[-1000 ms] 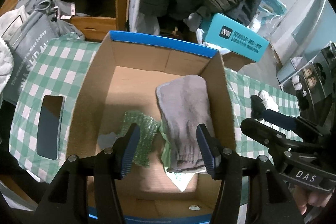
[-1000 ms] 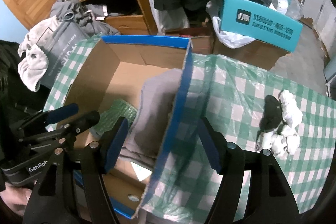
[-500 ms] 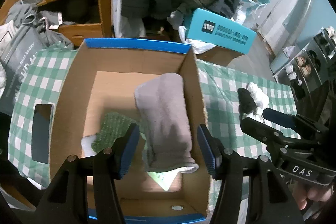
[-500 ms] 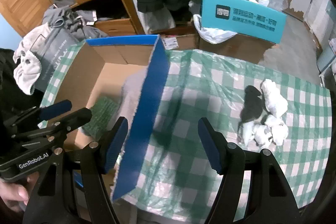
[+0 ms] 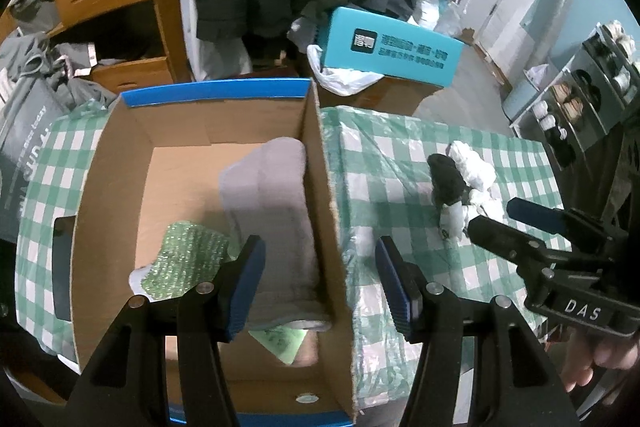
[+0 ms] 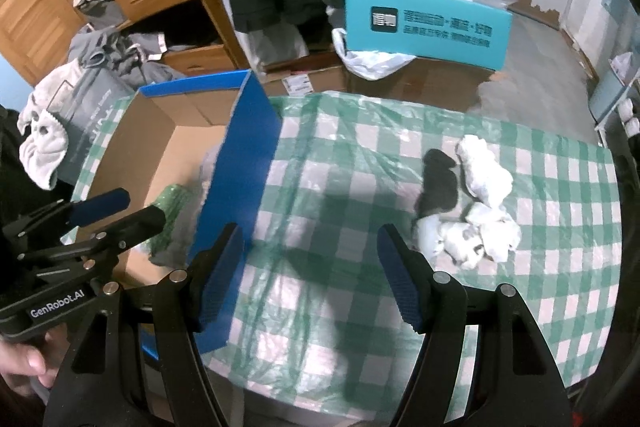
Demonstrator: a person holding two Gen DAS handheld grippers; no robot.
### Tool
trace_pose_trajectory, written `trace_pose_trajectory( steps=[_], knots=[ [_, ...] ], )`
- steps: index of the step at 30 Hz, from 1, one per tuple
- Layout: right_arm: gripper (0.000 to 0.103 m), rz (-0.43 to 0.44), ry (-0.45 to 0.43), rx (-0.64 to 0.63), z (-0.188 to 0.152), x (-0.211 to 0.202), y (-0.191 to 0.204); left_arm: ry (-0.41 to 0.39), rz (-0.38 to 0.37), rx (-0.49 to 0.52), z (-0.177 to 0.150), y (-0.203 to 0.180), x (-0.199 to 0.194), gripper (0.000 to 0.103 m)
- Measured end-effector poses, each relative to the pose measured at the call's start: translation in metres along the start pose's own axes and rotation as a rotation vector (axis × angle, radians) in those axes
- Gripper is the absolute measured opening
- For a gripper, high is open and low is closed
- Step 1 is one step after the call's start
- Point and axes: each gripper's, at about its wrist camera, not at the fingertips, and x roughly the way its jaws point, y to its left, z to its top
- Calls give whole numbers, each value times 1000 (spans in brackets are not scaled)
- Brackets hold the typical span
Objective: Organize soft objects
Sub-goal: 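Move both grippers back over the pile of white items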
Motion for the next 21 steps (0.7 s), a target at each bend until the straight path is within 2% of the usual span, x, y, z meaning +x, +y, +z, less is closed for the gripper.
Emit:
trace_pose_trajectory(
  steps=[19, 21],
  knots=[
    [70, -66, -3, 174, -19, -6, -90, 63, -26, 136, -4, -71, 29, 59],
    [70, -73, 1, 198, -20, -4, -101, 78, -28, 141, -4, -77, 36, 63]
  ],
)
